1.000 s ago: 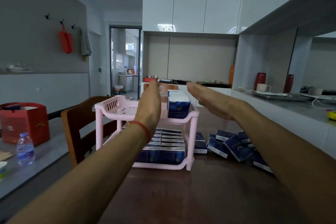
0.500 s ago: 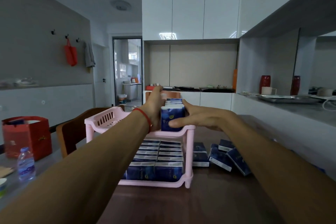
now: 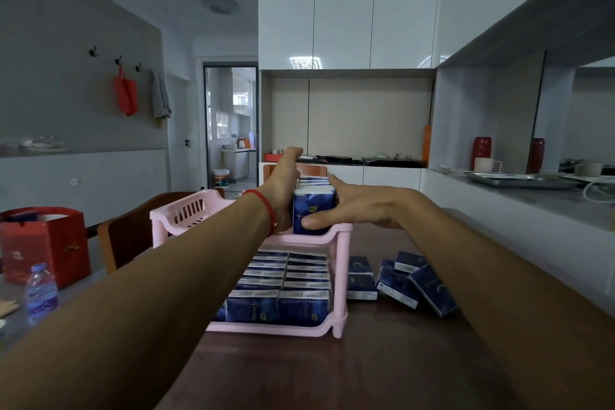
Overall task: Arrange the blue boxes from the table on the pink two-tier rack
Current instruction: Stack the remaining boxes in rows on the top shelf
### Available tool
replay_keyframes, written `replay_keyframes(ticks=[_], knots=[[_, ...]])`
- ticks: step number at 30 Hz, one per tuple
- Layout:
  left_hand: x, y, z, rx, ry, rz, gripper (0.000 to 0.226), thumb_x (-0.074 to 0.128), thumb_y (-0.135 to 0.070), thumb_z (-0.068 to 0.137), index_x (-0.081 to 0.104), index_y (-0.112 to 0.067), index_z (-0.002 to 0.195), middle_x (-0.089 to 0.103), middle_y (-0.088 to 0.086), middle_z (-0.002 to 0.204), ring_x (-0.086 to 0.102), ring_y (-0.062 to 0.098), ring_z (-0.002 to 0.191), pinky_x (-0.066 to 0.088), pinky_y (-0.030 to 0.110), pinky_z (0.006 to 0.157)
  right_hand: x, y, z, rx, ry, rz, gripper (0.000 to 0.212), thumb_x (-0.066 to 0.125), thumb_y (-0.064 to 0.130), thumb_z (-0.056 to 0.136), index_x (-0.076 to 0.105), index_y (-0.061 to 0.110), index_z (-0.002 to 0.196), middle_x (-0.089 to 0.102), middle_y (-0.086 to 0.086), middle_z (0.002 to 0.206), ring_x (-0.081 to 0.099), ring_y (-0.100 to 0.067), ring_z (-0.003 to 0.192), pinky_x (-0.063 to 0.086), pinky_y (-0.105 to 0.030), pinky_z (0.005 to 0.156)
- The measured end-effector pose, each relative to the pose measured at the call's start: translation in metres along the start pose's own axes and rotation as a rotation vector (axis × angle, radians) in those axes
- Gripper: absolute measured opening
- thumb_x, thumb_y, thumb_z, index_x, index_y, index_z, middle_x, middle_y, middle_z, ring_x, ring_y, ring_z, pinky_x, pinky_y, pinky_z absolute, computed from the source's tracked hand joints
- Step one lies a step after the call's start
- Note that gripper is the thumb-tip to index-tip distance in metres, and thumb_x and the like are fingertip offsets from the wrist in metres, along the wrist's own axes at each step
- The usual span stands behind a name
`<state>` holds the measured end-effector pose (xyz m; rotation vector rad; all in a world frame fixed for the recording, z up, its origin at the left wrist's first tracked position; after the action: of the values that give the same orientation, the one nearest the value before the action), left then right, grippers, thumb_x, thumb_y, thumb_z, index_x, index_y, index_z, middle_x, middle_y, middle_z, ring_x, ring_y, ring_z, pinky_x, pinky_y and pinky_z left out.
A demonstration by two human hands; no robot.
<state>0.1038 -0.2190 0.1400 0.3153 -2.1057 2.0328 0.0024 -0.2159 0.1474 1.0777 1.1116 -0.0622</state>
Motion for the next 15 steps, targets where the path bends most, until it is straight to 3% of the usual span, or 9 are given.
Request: replay_keyframes(ticks=[2,4,7,10,12,15], knots=[[0.001,-0.001,-0.001,0.011,0.007,0.012,0.061,0.044,-0.062,0.093,0.064,-0.009,0.116,0.076,0.013,0.093,0.071,0.025,0.082,0.059,0.031,0.069,-0.002,-0.003,0.001,0.013,-0.032,-0.011,0.103,0.082,0.044,0.077,0.011,0.039,0.151,0.046,0.008,0.140,0.043,-0.015,0.131,0.028,-0.034,0.117],[0.000,-0.002,0.000,0.015,0.005,0.021,0.061,0.043,-0.061,0.095,0.059,-0.007,0.118,0.076,0.013,0.089,0.072,0.025,0.075,0.059,0.030,0.060,-0.004,-0.006,0.005,0.016,-0.056,-0.009,0.111,0.084,0.051,0.070,0.009,0.045,0.150,0.046,0.007,0.143,0.044,-0.017,0.133,0.029,-0.038,0.119],[0.000,0.000,0.000,0.000,0.025,0.028,0.063,0.042,-0.062,0.094,0.059,-0.008,0.123,0.074,0.014,0.100,0.071,0.026,0.080,0.059,0.030,0.063,-0.003,-0.009,0.010,0.031,-0.072,-0.029,0.122,0.086,0.069,0.051,0.013,0.051,0.147,0.045,0.006,0.149,0.043,-0.020,0.137,0.029,-0.045,0.120],[0.003,0.004,0.000,-0.021,0.049,0.009,0.056,0.044,-0.061,0.094,0.067,-0.011,0.100,0.072,0.012,0.096,0.067,0.023,0.078,0.057,0.030,0.065,0.000,-0.011,0.009,0.080,-0.049,-0.047,0.144,0.085,0.075,0.045,-0.005,0.044,0.153,0.038,0.004,0.156,0.036,-0.021,0.143,0.024,-0.044,0.122],[0.003,0.006,0.003,-0.027,0.045,0.005,0.054,0.045,-0.061,0.094,0.066,-0.011,0.098,0.071,0.012,0.096,0.067,0.023,0.078,0.057,0.031,0.064,0.001,-0.010,0.006,0.111,-0.033,-0.067,0.158,0.085,0.076,0.042,-0.018,0.035,0.154,0.035,0.002,0.159,0.032,-0.020,0.145,0.022,-0.042,0.122],[0.000,0.007,0.010,-0.022,0.004,-0.035,0.057,0.049,-0.062,0.091,0.067,-0.011,0.109,0.072,0.011,0.092,0.068,0.023,0.074,0.057,0.030,0.059,0.002,-0.007,-0.001,0.144,-0.034,-0.085,0.143,0.082,0.062,0.062,-0.019,0.024,0.155,0.037,-0.001,0.156,0.032,-0.020,0.144,0.021,-0.030,0.117]])
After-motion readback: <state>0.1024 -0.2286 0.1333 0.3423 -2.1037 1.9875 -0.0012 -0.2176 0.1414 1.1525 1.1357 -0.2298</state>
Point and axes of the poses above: each hand's wrist, its own z-axis towards the middle knuckle, its own x-axis out of the palm, y = z × x, the point moved 8 cm from there along z, towards the middle knuckle
